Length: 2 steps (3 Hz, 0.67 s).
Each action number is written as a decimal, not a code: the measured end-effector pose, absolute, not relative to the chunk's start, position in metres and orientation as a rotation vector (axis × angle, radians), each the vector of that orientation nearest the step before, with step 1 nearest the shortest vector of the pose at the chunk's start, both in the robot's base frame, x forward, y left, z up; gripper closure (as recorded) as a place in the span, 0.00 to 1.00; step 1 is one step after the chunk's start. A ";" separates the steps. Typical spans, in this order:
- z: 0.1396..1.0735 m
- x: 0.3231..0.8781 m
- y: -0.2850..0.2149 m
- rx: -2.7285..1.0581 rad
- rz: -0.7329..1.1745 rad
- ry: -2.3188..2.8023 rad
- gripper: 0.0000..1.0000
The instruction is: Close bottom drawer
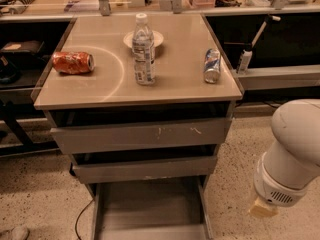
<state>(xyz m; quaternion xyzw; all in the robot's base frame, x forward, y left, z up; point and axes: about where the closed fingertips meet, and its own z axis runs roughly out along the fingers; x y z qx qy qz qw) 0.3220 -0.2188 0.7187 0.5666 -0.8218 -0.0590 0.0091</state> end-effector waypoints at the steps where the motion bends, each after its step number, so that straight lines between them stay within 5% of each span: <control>1: 0.710 0.319 -0.218 1.768 -0.226 -2.565 1.00; 2: 0.647 0.307 -0.208 1.699 -0.355 -2.552 1.00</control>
Offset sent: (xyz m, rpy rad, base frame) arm -0.0290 0.0259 -0.1897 0.1618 0.2243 -0.0815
